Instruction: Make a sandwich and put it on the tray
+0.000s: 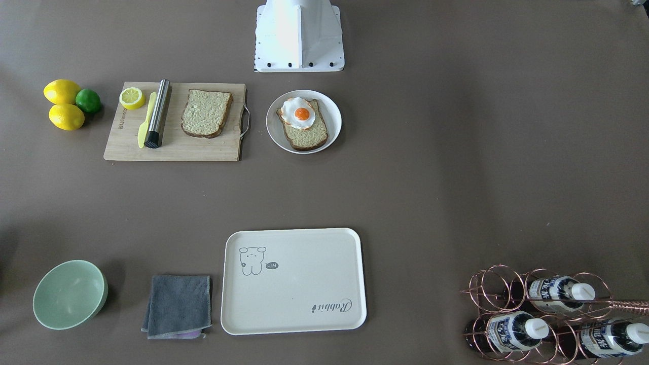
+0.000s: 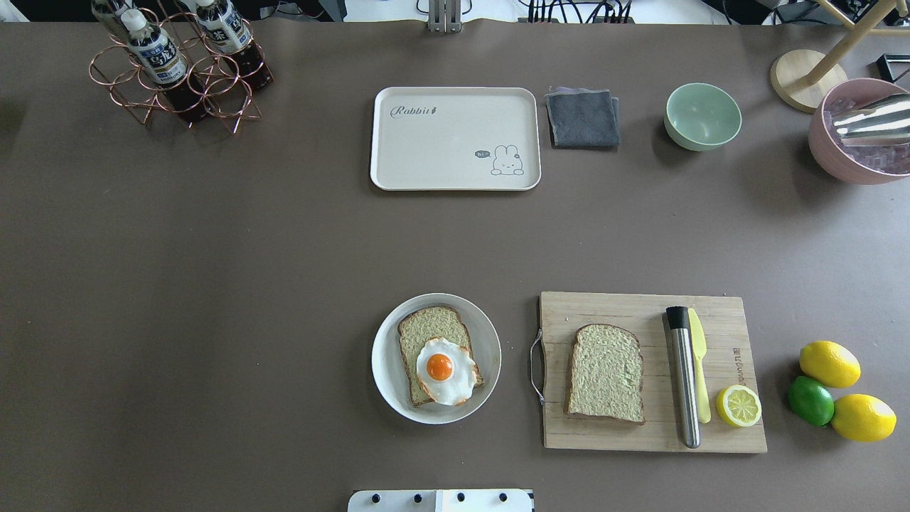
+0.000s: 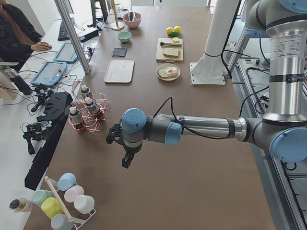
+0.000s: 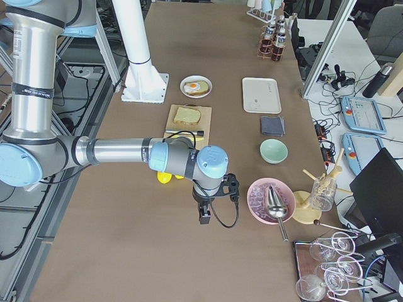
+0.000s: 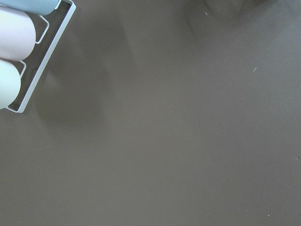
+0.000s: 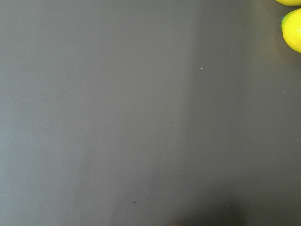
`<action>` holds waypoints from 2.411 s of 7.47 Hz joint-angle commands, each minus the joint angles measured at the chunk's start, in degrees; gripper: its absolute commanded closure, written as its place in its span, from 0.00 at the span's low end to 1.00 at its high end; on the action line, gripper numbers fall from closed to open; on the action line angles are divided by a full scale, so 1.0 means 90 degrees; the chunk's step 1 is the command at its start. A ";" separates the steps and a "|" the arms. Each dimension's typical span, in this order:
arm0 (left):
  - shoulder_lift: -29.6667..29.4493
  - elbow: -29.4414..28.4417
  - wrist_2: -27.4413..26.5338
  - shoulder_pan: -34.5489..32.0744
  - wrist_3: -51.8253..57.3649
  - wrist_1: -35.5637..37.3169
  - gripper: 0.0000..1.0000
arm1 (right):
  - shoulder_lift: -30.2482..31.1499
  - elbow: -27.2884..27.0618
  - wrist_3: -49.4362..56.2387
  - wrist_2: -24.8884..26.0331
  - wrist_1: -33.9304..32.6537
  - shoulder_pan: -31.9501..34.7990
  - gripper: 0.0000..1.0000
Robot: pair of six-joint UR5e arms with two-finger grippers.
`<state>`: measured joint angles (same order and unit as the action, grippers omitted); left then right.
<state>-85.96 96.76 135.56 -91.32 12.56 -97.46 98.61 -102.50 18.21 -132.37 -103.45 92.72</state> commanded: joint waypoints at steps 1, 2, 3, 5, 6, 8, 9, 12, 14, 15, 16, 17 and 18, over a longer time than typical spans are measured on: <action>0.0010 0.0000 -0.0004 0.0000 0.0010 -0.0001 0.03 | 0.0010 -0.0007 0.0008 -0.0009 0.0010 0.0000 0.00; 0.0010 0.0000 -0.0013 0.0000 0.0001 -0.0001 0.03 | 0.0010 -0.0007 0.0008 0.0000 0.0019 0.0000 0.00; 0.0010 -0.0009 -0.0023 0.0000 0.0001 -0.0001 0.03 | 0.0001 -0.0017 -0.0002 -0.0009 0.0010 0.0000 0.00; -0.0010 0.0029 -0.0014 0.0000 0.0010 -0.0020 0.03 | -0.0029 -0.0066 0.0007 -0.0009 0.0000 0.0000 0.00; -0.0020 0.0078 0.0016 0.0000 0.0010 -0.0040 0.03 | -0.0077 -0.0076 -0.0002 -0.0009 0.0000 -0.0009 0.00; -0.0233 0.0127 0.0026 0.0000 0.0020 -0.0088 0.03 | -0.0117 -0.0202 -0.0022 -0.0048 0.0048 -0.0136 0.00; -0.0254 0.0350 0.0016 0.0000 0.0020 -0.0195 0.03 | -0.0155 -0.0261 -0.0012 -0.0058 0.0174 -0.0137 0.00; -0.0662 0.0459 0.0625 0.0350 -0.1636 -0.0235 0.03 | -0.0214 -0.0806 -0.0129 -0.0039 0.0995 -0.0136 0.00; -0.0762 0.0430 0.1420 0.0886 -0.2411 -0.1108 0.03 | -0.0865 -0.0769 -0.1361 -0.0106 0.1015 -0.0379 0.00; -0.0694 0.0430 0.1422 0.1208 -0.2643 -0.1781 0.03 | -0.1139 -0.0711 -0.2626 -0.0291 0.1025 -0.0748 0.00; -0.0703 0.0391 0.1364 0.1289 -0.2965 -0.2146 0.03 | -0.1345 -0.0681 -0.2890 -0.0602 0.1141 -0.1042 0.00; -0.0761 0.0410 0.1363 0.1579 -0.3248 -0.2294 0.03 | -0.1347 -0.0681 -0.2961 -0.0798 0.1529 -0.1373 0.00; -0.0907 0.0449 0.1363 0.1611 -0.3686 -0.2344 0.03 | -0.1357 -0.0681 -0.3097 -0.0878 0.1688 -0.1599 0.00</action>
<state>-92.66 100.48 147.85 -78.72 -14.95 -116.36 87.10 -108.72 -6.76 -138.10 -91.46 82.44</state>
